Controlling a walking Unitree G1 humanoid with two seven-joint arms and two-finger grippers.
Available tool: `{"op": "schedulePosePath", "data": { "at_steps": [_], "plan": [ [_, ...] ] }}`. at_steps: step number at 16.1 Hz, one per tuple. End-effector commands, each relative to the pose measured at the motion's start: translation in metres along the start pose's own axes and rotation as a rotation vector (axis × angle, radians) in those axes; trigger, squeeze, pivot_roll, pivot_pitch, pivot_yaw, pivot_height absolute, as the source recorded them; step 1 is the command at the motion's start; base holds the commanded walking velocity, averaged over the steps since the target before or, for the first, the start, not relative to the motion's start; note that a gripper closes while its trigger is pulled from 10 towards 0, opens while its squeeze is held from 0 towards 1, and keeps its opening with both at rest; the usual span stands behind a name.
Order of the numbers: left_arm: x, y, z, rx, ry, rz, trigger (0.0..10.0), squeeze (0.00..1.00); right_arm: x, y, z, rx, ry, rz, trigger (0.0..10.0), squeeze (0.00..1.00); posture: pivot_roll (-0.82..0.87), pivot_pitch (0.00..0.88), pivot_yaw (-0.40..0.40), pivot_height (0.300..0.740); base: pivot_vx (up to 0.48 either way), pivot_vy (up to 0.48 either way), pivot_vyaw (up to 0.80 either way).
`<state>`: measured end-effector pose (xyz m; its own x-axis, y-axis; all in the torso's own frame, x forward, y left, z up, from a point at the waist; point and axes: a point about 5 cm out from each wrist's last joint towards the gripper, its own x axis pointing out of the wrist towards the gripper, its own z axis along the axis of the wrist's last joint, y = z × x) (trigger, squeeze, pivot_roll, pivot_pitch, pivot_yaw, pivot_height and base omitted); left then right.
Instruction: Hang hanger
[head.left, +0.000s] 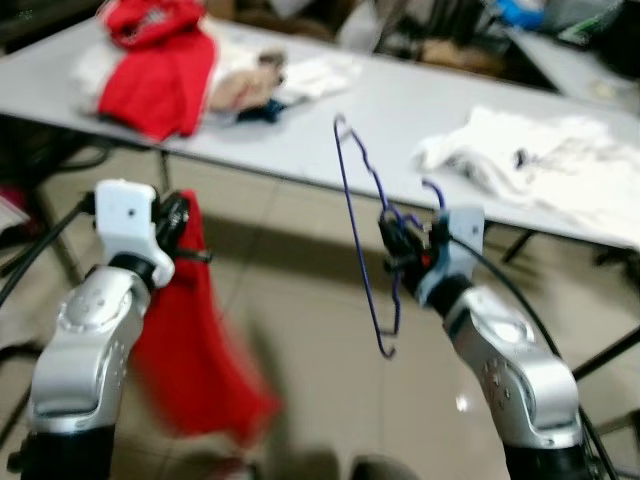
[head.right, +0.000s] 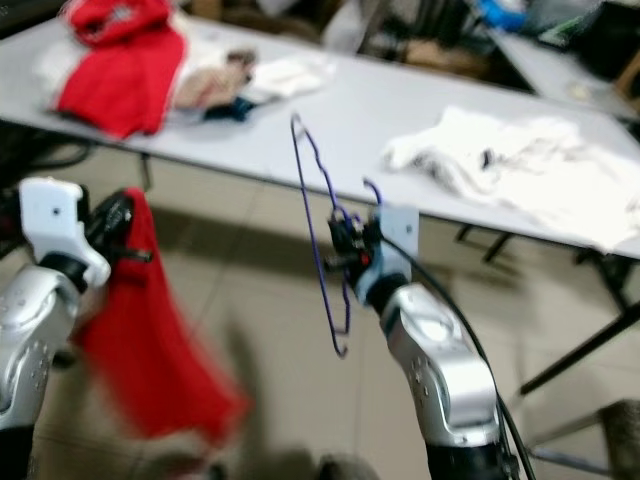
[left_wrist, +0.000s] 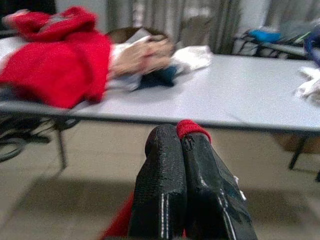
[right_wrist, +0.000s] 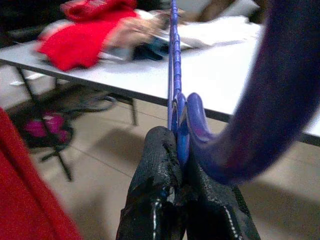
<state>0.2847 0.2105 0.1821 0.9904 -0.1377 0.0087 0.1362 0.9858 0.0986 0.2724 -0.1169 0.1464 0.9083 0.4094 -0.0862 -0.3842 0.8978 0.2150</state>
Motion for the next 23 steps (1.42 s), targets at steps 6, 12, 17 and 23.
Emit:
{"op": "schedulePosePath", "data": {
  "at_steps": [6, 12, 17, 23],
  "plan": [
    [0.023, 0.006, 0.032, 0.051, -0.094, -0.064, 10.0, 0.0, -0.002, -0.007, 0.006, -0.082, -0.017, 0.068, 10.0, 0.0, -0.01, 0.0, -0.099, 0.69, 0.48, 0.0, 0.0],
    [0.045, 0.003, 0.058, 0.063, -0.153, -0.154, 10.0, 0.0, -0.007, -0.008, 0.024, -0.153, -0.042, 0.219, 10.0, 0.0, -0.03, 0.0, -0.071, 0.69, 0.48, 0.0, 0.0],
    [0.058, -0.004, 0.07, 0.059, -0.184, -0.188, 10.0, 0.0, -0.012, -0.014, 0.031, -0.163, -0.028, 0.212, 10.0, 0.0, -0.04, 0.0, -0.047, 0.705, 0.48, 0.0, 0.0],
    [0.057, 0.006, 0.086, 0.087, -0.221, -0.191, 10.0, 0.0, -0.014, -0.004, 0.044, -0.169, -0.069, 0.286, 10.0, 0.0, -0.02, 0.0, -0.078, 0.74, 0.48, 0.0, 0.0]
  ]
}}
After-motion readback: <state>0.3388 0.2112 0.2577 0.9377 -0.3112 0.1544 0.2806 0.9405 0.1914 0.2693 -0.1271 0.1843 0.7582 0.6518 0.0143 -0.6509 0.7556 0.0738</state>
